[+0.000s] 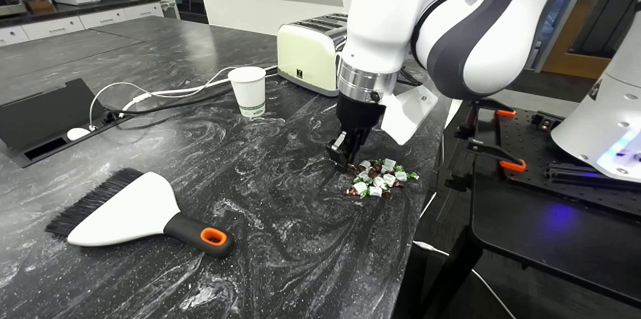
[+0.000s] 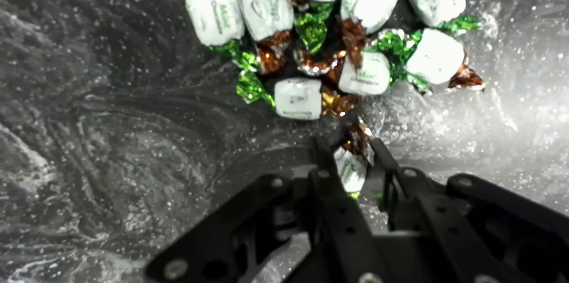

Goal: Put three of the sweets on the counter in the cup

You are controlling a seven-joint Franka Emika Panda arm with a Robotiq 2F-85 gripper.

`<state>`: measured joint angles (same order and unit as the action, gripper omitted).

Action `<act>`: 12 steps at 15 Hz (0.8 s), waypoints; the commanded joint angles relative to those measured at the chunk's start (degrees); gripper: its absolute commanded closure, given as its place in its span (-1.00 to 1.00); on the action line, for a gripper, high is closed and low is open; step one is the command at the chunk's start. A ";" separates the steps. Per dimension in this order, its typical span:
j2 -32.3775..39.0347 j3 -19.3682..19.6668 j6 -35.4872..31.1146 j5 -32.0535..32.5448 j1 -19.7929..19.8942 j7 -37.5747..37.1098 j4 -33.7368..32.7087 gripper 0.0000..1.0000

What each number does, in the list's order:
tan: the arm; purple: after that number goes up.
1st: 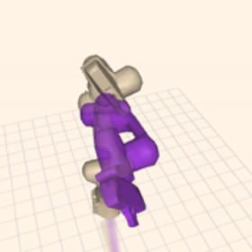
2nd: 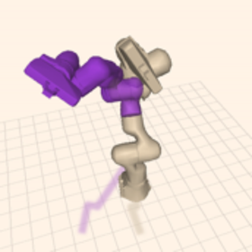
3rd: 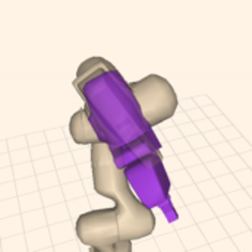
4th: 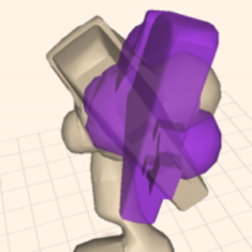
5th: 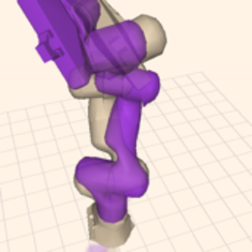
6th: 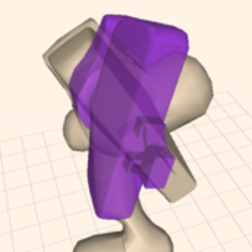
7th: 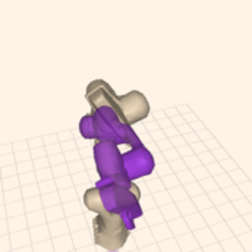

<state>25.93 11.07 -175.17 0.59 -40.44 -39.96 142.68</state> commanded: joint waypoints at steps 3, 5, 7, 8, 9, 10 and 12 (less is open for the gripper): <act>-4.22 16.76 0.68 2.68 -15.40 -2.97 0.48 0.88; -4.90 26.86 1.37 8.39 -23.31 -7.09 -1.18 0.88; -4.92 36.58 2.45 12.41 -31.06 -9.77 -3.22 0.88; -5.38 39.24 3.16 13.10 -32.79 -9.19 -4.21 0.88; -5.15 40.36 4.27 13.34 -33.06 -8.39 -5.58 0.88; -4.84 40.68 5.88 12.91 -32.61 -7.46 -7.07 0.88; -3.36 40.14 9.42 11.78 -30.57 -6.27 -10.25 0.88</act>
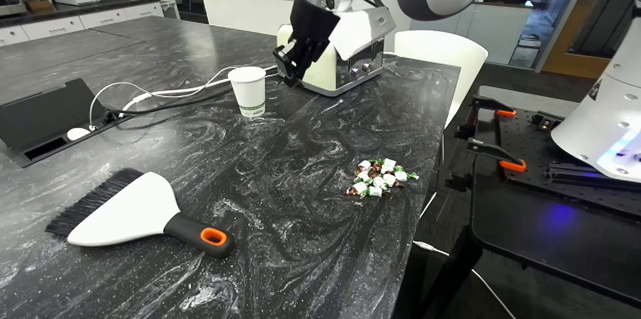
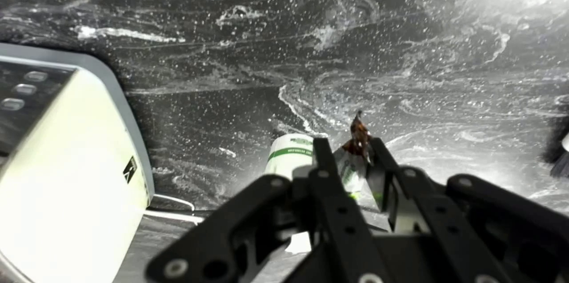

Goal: Put three of the sweets on the counter in the cup

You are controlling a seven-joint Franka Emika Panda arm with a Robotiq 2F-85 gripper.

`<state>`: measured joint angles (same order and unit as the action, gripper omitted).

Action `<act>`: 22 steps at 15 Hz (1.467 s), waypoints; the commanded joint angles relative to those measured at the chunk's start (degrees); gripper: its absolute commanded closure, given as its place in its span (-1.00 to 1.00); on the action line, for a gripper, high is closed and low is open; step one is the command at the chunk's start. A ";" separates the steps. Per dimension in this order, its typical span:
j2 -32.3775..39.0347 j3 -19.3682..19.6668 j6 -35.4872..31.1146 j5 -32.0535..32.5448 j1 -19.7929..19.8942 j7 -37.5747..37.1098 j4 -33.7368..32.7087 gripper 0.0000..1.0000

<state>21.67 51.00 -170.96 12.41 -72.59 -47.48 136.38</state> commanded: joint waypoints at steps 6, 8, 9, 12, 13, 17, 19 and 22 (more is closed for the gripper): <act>7.13 -5.25 9.16 0.09 12.23 1.76 -13.47 0.88; 9.40 -8.30 8.60 -0.34 16.74 2.19 -16.26 0.88; 10.36 -9.80 8.53 -0.43 18.80 2.20 -17.62 0.88; 13.05 -14.50 8.46 -0.34 24.99 2.39 -21.99 0.88; 13.83 -15.72 8.22 -0.09 26.64 2.24 -23.41 0.88; 15.66 -18.90 7.93 0.74 31.18 1.99 -28.15 0.88; 16.30 -21.03 8.04 0.53 33.50 2.48 -30.20 0.88; 16.57 -25.22 8.83 0.27 37.16 3.58 -32.34 0.88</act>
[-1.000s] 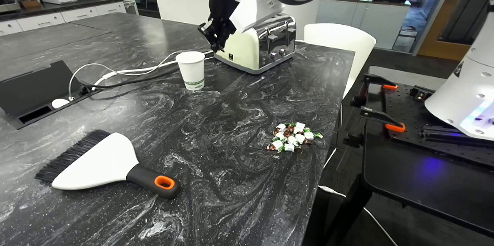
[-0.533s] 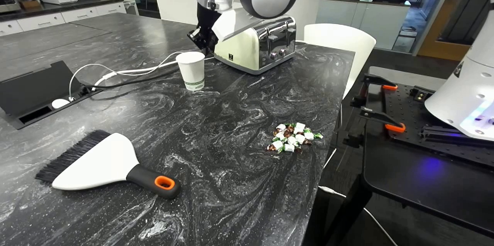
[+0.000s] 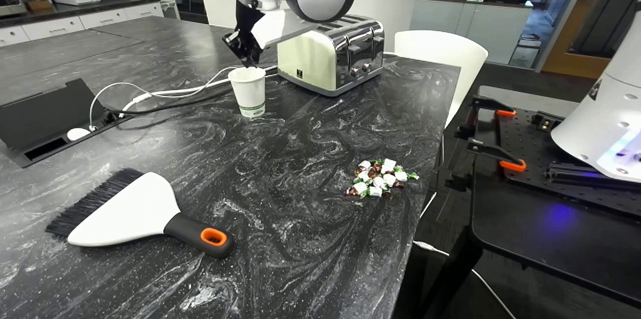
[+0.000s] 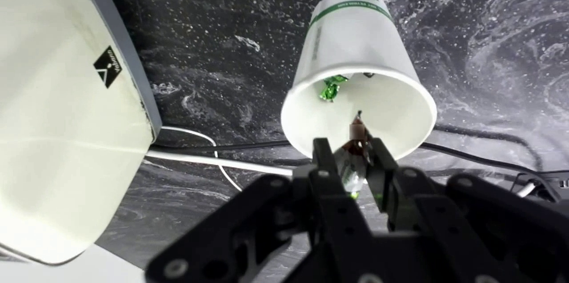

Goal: Put three of the sweets on the counter in the cup

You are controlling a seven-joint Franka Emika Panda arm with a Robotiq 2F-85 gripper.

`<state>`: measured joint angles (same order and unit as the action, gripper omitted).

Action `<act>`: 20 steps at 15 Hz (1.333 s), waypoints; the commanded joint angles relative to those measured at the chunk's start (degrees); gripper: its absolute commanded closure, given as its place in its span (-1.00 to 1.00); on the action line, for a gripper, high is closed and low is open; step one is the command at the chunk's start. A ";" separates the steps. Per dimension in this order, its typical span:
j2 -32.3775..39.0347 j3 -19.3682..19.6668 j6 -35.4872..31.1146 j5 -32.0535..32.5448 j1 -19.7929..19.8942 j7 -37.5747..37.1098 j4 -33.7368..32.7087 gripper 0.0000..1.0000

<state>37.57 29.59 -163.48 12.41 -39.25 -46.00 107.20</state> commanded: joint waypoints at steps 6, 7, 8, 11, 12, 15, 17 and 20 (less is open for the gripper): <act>-0.03 -6.76 1.58 1.07 6.68 2.34 -4.04 -0.57; -0.62 -6.00 1.18 1.66 5.97 1.75 -3.49 -0.73; -1.44 -5.07 1.19 2.35 5.03 1.15 -2.74 -0.87; -6.05 -5.19 1.74 3.72 4.07 1.74 1.15 -1.00; -8.58 -5.99 2.67 3.90 4.06 2.30 3.13 -1.00; -15.94 -6.55 6.33 5.66 2.94 1.36 8.80 -1.00; -21.53 -7.94 11.08 8.04 3.24 0.12 12.52 -1.00; -29.25 -13.29 18.74 11.38 6.79 -2.21 17.05 -1.00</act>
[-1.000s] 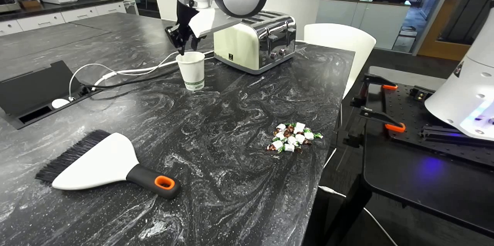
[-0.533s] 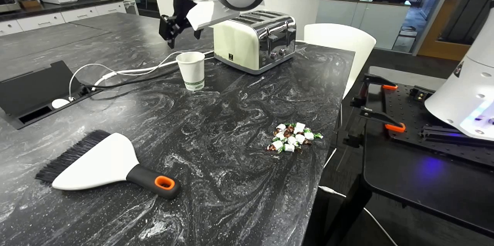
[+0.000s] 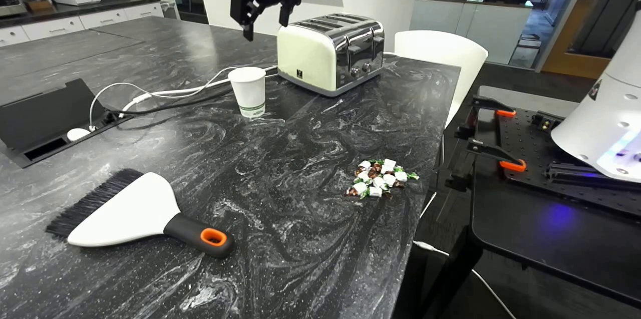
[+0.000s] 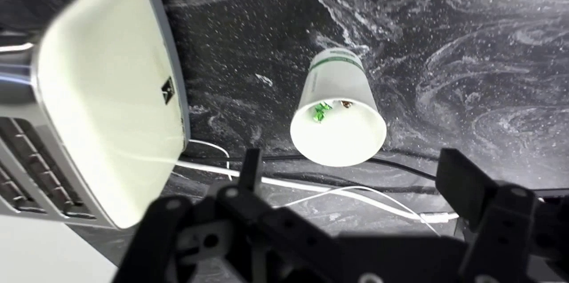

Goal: Put three of the sweets on the counter in the cup

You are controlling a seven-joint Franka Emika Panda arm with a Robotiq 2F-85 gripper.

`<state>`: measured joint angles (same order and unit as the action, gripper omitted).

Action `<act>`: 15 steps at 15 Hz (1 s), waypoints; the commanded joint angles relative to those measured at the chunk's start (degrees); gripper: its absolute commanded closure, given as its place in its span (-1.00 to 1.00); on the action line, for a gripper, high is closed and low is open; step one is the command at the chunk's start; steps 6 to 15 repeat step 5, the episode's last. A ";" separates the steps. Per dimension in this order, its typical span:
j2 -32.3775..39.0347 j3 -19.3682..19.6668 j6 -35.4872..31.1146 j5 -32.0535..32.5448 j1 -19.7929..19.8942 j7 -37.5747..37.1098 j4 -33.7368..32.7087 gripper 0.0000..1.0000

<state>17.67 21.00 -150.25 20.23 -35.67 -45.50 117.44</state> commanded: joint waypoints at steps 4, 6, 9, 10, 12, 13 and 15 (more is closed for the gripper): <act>-15.95 -15.25 9.12 2.89 11.40 -2.90 12.11 -1.00; -16.95 -17.39 8.68 2.36 13.23 -2.66 13.31 -1.00; -16.95 -17.39 8.68 2.36 13.23 -2.66 13.31 -1.00; -16.95 -17.39 8.68 2.36 13.23 -2.66 13.31 -1.00; -16.95 -17.39 8.68 2.36 13.23 -2.66 13.31 -1.00; -16.95 -17.39 8.68 2.36 13.23 -2.66 13.31 -1.00; -16.95 -17.39 8.68 2.36 13.23 -2.66 13.31 -1.00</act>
